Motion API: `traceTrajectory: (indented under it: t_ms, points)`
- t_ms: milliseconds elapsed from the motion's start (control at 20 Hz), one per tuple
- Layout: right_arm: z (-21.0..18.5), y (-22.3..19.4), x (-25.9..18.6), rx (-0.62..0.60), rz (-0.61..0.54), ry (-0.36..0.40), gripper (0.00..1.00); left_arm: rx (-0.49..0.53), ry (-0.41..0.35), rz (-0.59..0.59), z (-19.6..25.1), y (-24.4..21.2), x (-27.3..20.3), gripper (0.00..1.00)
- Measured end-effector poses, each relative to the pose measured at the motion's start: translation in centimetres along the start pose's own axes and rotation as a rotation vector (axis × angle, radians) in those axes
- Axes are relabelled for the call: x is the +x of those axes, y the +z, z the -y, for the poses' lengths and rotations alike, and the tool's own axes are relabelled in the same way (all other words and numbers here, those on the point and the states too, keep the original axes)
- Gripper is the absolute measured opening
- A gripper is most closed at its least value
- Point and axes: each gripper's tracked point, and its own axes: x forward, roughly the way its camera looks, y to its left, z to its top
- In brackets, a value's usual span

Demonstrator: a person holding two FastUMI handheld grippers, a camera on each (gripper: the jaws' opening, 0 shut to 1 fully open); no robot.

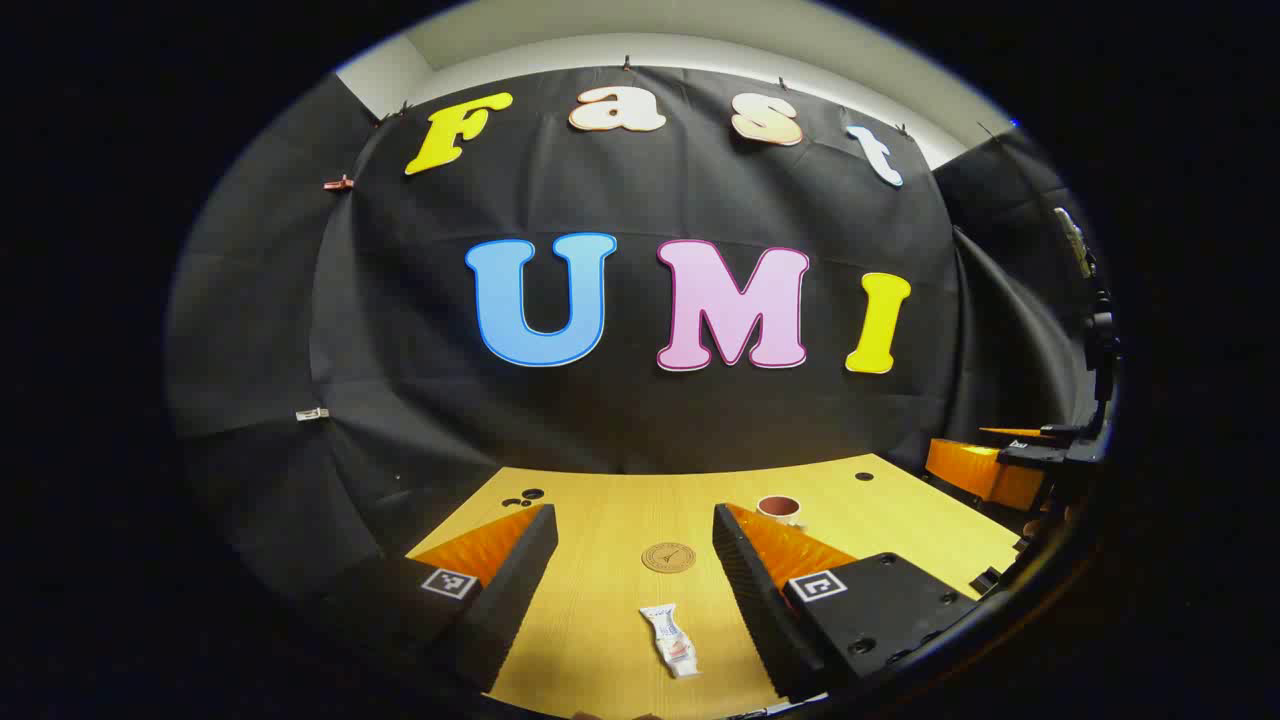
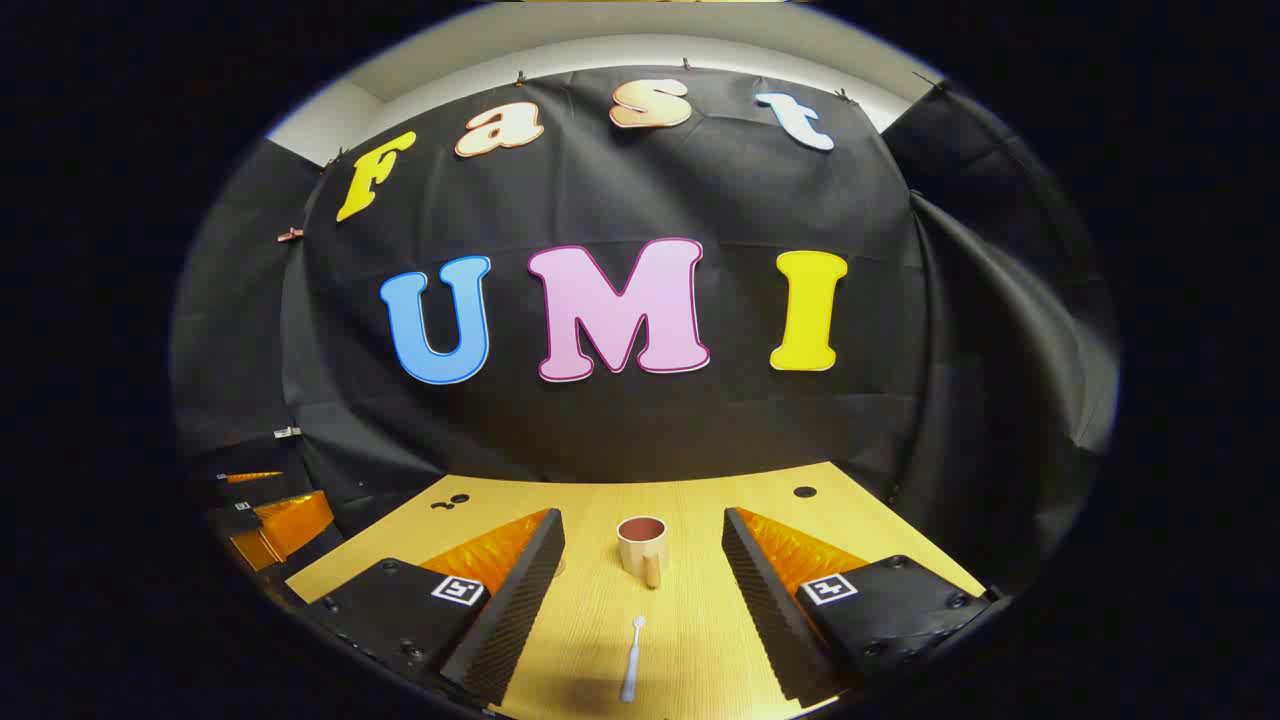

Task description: Put the toothbrush and toothpaste on the desktop into the cup, then pick up the cup and place it on the coaster on the desktop.

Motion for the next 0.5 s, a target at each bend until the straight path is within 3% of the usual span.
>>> traceTrajectory:
  t_ms: [500]
  points:
    - [-0.1, -1.3, 2.1, -0.01, -0.048, 0.04, 0.98, -0.002, 0.009, -0.033, 0.4, -0.6, 2.1, 0.97]
